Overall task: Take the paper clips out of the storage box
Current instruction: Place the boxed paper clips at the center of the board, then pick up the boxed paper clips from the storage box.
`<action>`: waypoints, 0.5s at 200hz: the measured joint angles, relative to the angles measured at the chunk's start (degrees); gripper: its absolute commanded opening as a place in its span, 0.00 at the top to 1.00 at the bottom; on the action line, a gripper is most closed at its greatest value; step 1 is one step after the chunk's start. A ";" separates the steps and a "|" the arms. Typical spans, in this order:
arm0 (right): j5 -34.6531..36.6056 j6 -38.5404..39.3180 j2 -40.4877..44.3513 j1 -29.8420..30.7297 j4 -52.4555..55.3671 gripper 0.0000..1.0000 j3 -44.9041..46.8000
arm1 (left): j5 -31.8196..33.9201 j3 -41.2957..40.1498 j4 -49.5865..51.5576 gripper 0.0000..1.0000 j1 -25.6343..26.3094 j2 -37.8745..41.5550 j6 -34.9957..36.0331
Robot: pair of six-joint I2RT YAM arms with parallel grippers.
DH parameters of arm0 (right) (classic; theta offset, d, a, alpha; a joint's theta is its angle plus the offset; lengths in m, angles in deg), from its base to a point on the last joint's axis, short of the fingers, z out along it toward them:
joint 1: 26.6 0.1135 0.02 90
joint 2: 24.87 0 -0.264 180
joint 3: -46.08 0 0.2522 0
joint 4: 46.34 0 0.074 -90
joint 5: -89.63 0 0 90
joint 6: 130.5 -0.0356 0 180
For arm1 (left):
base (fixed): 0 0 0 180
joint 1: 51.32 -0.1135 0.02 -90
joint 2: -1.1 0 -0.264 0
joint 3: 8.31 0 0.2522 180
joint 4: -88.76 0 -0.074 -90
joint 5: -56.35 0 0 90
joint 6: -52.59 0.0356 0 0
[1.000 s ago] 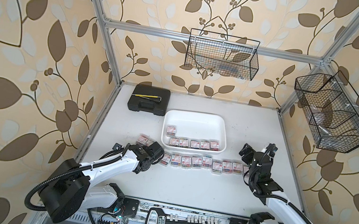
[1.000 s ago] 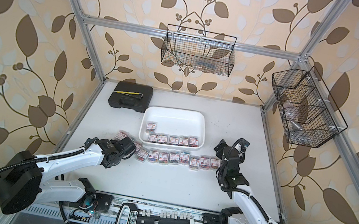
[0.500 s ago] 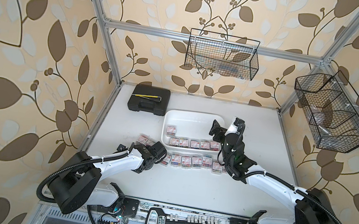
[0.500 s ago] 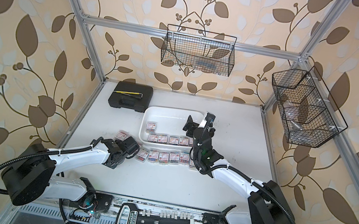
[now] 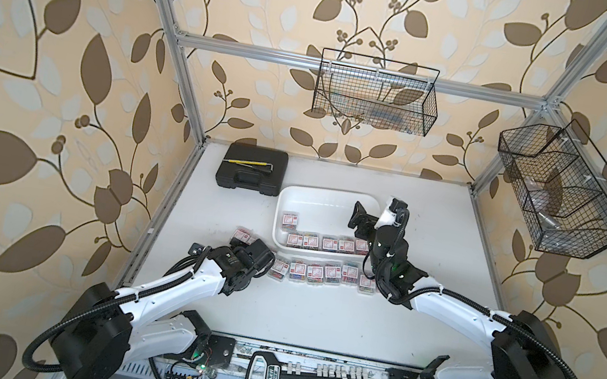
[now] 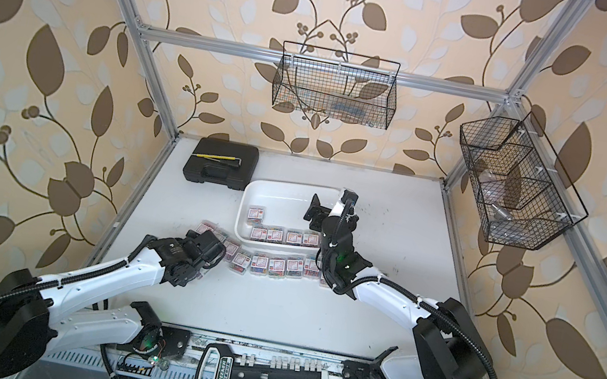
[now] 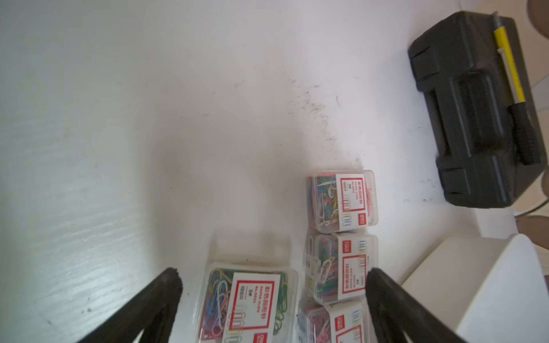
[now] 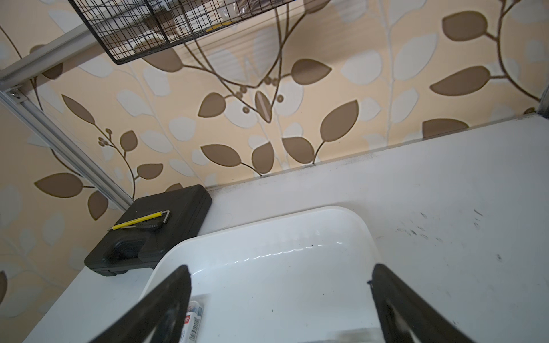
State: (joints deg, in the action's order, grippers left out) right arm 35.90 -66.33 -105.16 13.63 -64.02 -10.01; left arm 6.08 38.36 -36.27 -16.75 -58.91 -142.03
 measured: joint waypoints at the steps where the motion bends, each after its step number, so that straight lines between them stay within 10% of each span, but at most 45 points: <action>1: 0.02 -0.02 0.04 0.09 0.13 0.05 0.00 | 0.22 0.09 0.20 0.01 0.00 0.26 0.26; 100: 1.86 -1.20 16.41 0.85 6.38 0.06 5.99 | 2.25 11.96 -14.36 0.04 0.00 2.93 51.10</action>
State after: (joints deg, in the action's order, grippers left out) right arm 37.76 -67.53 -88.74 14.48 -57.64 -4.02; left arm 8.33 50.31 -50.63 -16.75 -55.98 -90.92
